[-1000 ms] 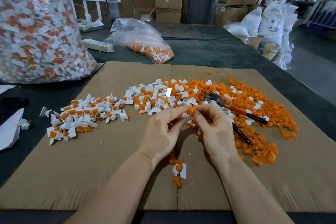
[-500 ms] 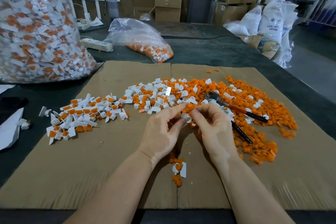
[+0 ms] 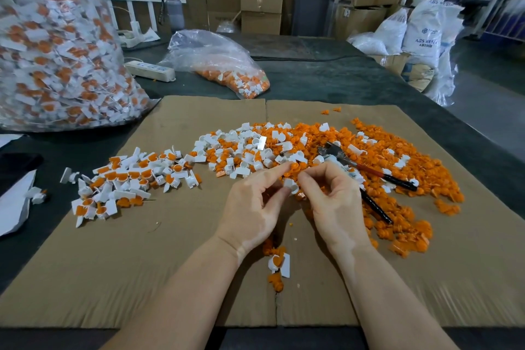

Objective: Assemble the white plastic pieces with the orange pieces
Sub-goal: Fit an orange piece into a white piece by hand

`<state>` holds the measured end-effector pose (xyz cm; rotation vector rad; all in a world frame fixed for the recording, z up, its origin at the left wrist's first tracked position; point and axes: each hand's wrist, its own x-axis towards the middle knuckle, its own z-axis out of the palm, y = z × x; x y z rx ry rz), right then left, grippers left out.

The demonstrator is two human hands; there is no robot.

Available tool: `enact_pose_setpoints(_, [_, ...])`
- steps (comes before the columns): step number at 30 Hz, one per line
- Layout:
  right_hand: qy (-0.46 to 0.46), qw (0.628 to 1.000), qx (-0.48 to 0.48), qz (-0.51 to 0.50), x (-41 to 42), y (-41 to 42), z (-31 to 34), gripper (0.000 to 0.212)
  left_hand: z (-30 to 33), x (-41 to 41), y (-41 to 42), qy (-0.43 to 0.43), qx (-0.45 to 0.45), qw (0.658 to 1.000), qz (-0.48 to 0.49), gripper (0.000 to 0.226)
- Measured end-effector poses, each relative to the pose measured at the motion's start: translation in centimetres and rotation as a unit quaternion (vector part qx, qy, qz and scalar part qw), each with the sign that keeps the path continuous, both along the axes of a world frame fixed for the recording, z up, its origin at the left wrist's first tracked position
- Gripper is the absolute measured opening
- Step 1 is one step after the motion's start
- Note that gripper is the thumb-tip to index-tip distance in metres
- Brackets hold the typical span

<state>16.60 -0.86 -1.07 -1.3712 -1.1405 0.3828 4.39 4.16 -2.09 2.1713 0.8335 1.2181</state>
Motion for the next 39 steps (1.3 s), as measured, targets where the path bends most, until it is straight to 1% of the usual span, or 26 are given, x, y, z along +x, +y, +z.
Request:
enact_pose_setpoints(3, [-0.017, 1.000, 0.010, -0.012, 0.1, 0.0, -0.2, 0.012, 0.1, 0.0, -0.1, 0.003, 0.001, 1.000, 0.003, 0.040])
enact_pose_setpoints(8, [-0.109, 0.992, 0.050, -0.049, -0.1, 0.0, -0.6, 0.020, 0.3, -0.1, -0.2, 0.016, 0.002, 1.000, 0.001, 0.039])
enact_pose_setpoints(13, [-0.184, 0.977, 0.081, -0.072, -0.1, 0.1, -0.9, 0.016, 0.3, -0.1, -0.2, 0.032, 0.003, 0.999, 0.003, 0.039])
enact_pose_setpoints(21, [-0.216, 0.970, 0.058, -0.089, 0.0, -0.1, -0.9, 0.012, 0.5, 0.0, -0.6, 0.106, 0.064, 0.992, 0.004, 0.041])
enact_pose_setpoints(24, [-0.209, 0.972, 0.051, -0.093, 0.1, -0.1, -0.9, 0.012, 0.5, 0.0, -0.7, 0.113, 0.073, 0.991, 0.004, 0.040])
enact_pose_setpoints(25, [-0.208, 0.973, 0.050, -0.093, 0.1, -0.1, -0.9, 0.012, 0.5, 0.1, -0.7, 0.102, 0.057, 0.993, 0.008, 0.039])
enact_pose_setpoints(27, [-0.205, 0.974, 0.049, -0.089, 0.0, -0.1, -0.9, 0.012, 0.6, 0.0, -0.3, 0.052, -0.016, 0.998, 0.024, 0.034])
enact_pose_setpoints(29, [-0.198, 0.975, 0.048, -0.084, 0.0, -0.1, -0.9, 0.013, 0.6, -0.1, 0.2, -0.003, -0.104, 0.994, 0.039, 0.027])
enact_pose_setpoints(31, [-0.182, 0.979, 0.041, -0.076, -0.1, 0.0, -0.9, 0.013, 0.6, -0.2, 0.6, -0.035, -0.162, 0.985, 0.042, 0.021])
enact_pose_setpoints(36, [-0.176, 0.983, 0.011, -0.049, -0.3, 0.0, -1.0, 0.014, 0.8, -0.4, 0.7, -0.084, -0.222, 0.971, 0.031, 0.022])
enact_pose_setpoints(39, [-0.188, 0.981, -0.017, -0.045, -0.4, 0.0, -1.1, 0.013, 0.9, -0.5, 0.7, -0.087, -0.220, 0.971, 0.026, 0.021])
